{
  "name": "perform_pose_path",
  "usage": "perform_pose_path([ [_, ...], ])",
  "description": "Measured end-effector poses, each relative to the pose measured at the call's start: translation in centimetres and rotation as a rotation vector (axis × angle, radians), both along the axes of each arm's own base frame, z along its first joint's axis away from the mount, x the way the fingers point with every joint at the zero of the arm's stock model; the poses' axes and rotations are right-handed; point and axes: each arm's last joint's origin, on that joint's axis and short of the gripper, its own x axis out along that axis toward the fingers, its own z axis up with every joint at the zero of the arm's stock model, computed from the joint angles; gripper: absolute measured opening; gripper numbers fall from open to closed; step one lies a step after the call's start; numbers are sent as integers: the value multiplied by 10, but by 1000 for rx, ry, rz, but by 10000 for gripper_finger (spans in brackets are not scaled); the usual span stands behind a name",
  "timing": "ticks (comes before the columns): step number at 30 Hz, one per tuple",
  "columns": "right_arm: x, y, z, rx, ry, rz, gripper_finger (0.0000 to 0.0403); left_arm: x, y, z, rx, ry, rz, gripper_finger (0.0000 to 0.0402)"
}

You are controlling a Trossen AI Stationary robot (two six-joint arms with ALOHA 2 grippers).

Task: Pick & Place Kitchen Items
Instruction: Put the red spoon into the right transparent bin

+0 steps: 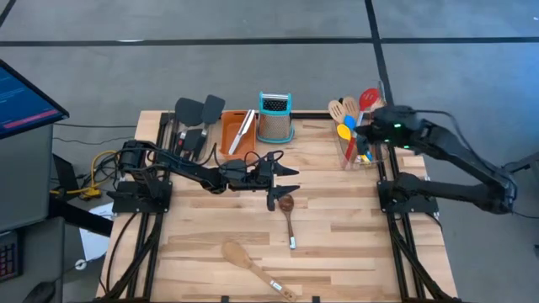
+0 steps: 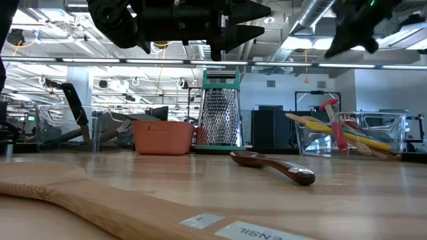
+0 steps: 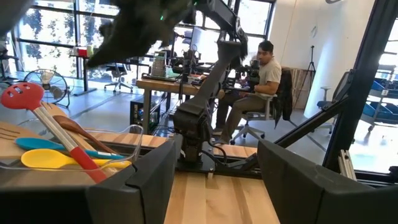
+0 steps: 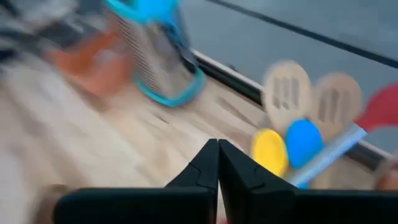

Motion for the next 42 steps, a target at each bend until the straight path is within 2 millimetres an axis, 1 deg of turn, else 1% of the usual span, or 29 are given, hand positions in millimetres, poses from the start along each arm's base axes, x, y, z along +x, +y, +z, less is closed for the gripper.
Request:
perform_pose_path([
  [2,7,-8,-16,-1,73,-49,2,0,0,0,0,0,0,214],
  [6,20,-29,-38,-8,169,-130,1,0,0,0,0,0,0,214],
  [10,29,-53,-52,4,242,-207,1,0,0,0,0,0,0,214],
  [14,31,-76,-66,39,303,-264,0,0,0,0,0,0,0,214],
  [16,32,-86,-74,68,338,-283,0,0,0,0,0,0,0,214],
  [20,33,-101,-86,91,372,-309,0,0,0,0,0,2,0,214],
  [24,32,-109,-94,103,420,-350,0,0,0,-2,1,17,0,214],
  [29,28,-112,-100,92,524,-420,0,0,0,-3,1,28,0,214],
  [42,25,-110,-94,52,519,-424,0,0,0,-3,2,35,0,214],
])
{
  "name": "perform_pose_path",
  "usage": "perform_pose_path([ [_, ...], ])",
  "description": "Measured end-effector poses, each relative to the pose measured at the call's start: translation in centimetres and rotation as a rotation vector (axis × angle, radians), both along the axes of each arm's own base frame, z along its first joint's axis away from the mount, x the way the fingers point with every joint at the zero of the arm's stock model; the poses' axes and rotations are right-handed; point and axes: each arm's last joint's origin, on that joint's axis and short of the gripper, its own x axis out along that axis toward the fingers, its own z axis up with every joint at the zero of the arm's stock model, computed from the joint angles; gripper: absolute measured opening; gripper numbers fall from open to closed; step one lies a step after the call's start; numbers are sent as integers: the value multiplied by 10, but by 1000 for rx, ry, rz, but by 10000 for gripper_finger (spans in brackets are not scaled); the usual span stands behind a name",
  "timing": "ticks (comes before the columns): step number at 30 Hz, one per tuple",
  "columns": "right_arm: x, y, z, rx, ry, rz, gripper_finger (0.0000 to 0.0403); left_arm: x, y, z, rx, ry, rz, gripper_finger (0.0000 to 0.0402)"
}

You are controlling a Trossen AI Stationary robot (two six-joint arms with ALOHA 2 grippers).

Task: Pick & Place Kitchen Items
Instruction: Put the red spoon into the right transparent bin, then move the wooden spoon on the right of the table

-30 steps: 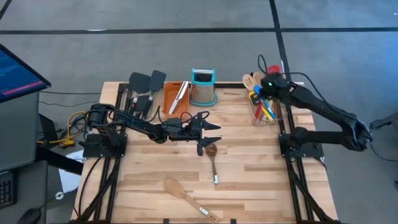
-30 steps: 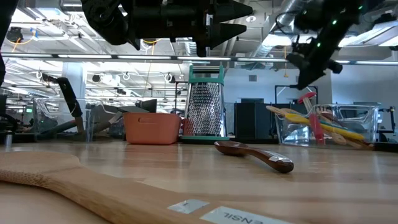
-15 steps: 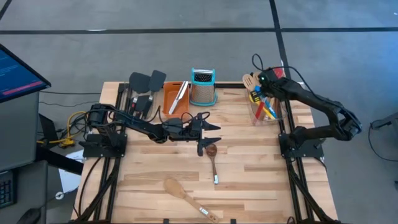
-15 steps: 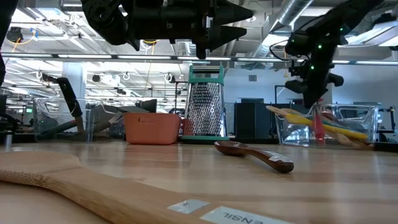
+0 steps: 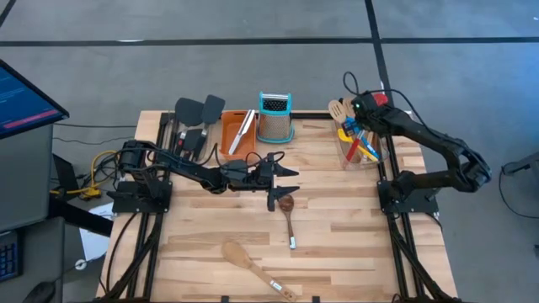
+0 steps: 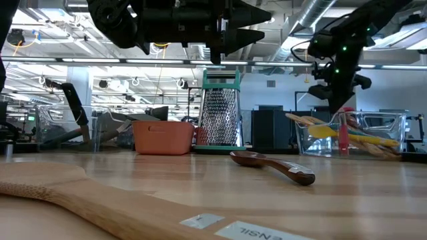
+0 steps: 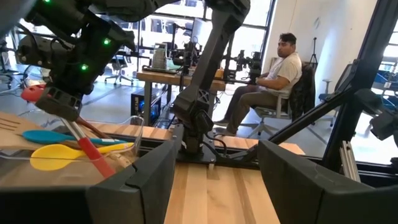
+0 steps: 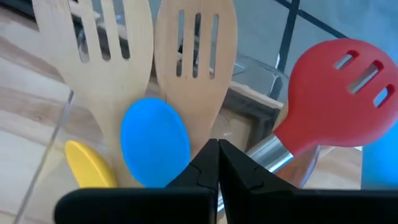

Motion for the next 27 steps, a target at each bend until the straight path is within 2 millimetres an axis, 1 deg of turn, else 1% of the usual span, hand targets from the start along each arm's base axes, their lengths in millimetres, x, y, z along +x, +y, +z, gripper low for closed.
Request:
perform_pose_path([
  [7,1,-2,-5,14,44,0,0,0,0,0,0,3,0,214],
  [16,1,-1,-3,11,30,7,0,0,0,0,0,3,0,214],
  [19,2,2,6,0,-72,71,0,0,0,0,1,3,0,214],
  [22,3,8,21,-23,-230,164,0,0,3,0,2,3,8,214],
  [24,4,14,33,-49,-334,238,0,0,6,0,1,3,15,214],
  [27,5,30,50,-90,-448,349,0,0,7,0,1,3,20,214],
])
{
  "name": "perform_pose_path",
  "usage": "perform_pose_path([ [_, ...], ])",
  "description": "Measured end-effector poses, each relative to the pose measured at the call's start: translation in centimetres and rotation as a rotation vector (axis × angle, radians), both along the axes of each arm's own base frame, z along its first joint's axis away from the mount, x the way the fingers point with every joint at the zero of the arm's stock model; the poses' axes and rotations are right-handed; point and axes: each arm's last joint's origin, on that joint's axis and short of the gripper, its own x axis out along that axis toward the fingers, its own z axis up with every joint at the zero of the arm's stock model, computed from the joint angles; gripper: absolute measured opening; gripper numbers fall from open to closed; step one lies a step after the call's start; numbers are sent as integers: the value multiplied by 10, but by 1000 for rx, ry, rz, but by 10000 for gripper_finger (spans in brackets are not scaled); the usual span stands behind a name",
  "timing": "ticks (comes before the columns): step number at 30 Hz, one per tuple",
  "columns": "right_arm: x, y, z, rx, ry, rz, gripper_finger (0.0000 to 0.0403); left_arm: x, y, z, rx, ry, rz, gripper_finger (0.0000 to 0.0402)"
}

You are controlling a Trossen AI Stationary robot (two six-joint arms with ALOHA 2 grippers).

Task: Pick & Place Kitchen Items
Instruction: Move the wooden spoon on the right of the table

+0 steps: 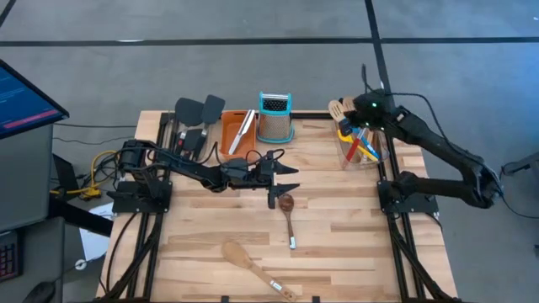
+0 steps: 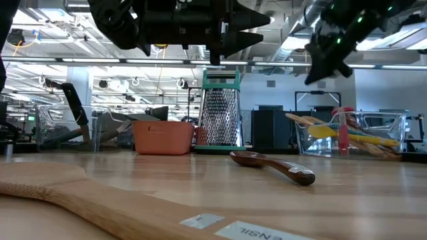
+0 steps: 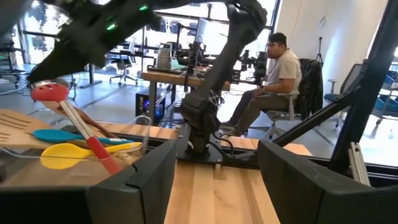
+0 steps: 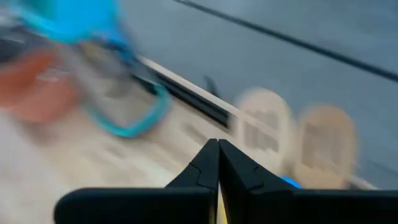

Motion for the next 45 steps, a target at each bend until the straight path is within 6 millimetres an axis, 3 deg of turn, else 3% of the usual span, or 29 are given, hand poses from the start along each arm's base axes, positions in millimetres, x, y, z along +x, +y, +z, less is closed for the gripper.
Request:
perform_pose_path([
  [10,-7,75,49,-124,-329,402,0,0,0,0,0,0,0,214],
  [19,-31,131,69,-148,-519,660,0,0,0,0,0,0,-1,214],
  [33,-13,182,17,-174,-570,802,0,-2,-6,4,0,-5,-16,214],
  [39,-12,203,17,-299,-615,877,0,-18,-15,31,46,38,-44,214],
  [45,-17,211,15,-373,-554,836,0,-55,-27,62,104,206,-24,214],
])
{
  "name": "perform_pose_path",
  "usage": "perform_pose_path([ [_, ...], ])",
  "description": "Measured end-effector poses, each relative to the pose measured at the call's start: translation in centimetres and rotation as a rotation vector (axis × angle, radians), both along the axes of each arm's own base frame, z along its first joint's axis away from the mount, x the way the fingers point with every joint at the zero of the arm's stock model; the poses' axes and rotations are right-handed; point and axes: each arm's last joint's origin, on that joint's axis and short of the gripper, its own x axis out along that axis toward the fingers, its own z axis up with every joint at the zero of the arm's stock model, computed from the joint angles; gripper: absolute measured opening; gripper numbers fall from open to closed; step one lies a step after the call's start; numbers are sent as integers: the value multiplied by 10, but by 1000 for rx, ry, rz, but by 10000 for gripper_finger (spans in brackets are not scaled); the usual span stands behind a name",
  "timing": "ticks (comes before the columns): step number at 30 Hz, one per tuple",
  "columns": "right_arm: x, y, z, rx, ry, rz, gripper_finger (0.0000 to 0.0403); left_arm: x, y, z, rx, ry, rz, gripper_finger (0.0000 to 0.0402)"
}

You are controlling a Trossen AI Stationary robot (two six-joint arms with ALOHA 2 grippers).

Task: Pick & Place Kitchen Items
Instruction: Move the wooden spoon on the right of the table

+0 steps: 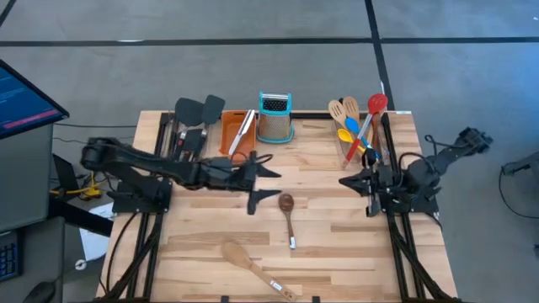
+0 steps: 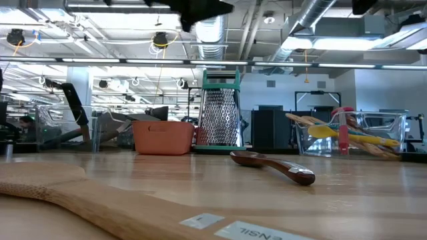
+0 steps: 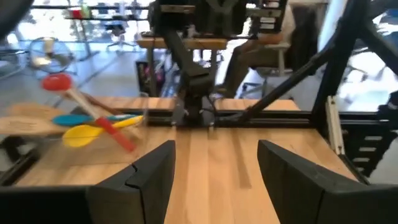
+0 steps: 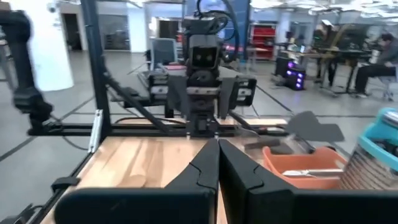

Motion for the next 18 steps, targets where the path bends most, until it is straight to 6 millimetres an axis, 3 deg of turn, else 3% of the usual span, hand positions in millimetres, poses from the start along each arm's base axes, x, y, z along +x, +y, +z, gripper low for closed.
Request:
perform_pose_path([
  [9,-8,-3,7,-43,-62,165,0,-55,-32,11,4,-59,-38,214],
  [18,-8,-30,9,-67,-73,170,0,-59,-12,-5,-91,-89,76,214],
])
